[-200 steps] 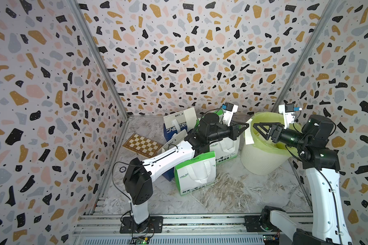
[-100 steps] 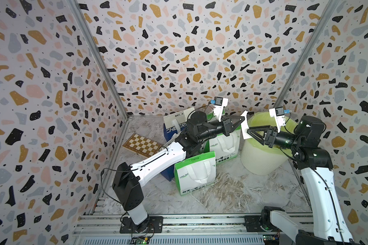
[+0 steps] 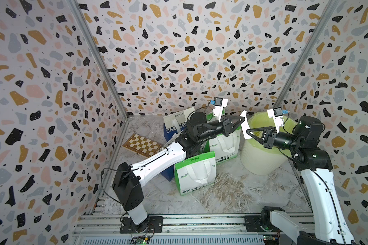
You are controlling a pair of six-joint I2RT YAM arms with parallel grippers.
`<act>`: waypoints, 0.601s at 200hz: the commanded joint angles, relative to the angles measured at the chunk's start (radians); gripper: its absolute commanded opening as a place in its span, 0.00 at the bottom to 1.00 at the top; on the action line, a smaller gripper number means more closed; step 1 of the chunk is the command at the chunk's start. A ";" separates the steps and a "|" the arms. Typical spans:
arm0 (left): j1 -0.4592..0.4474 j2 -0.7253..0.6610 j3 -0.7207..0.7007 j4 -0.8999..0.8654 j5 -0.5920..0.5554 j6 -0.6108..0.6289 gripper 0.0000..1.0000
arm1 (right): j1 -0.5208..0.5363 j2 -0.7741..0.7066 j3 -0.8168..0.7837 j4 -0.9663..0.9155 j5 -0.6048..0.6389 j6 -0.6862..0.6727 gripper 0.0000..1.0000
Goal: Shred takeout receipts and throw away
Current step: Place the takeout receipt in the trash bin.
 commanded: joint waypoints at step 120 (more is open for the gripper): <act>0.148 -0.325 0.057 -0.809 -0.341 0.829 0.99 | -0.237 0.120 0.072 -0.357 0.584 0.082 0.49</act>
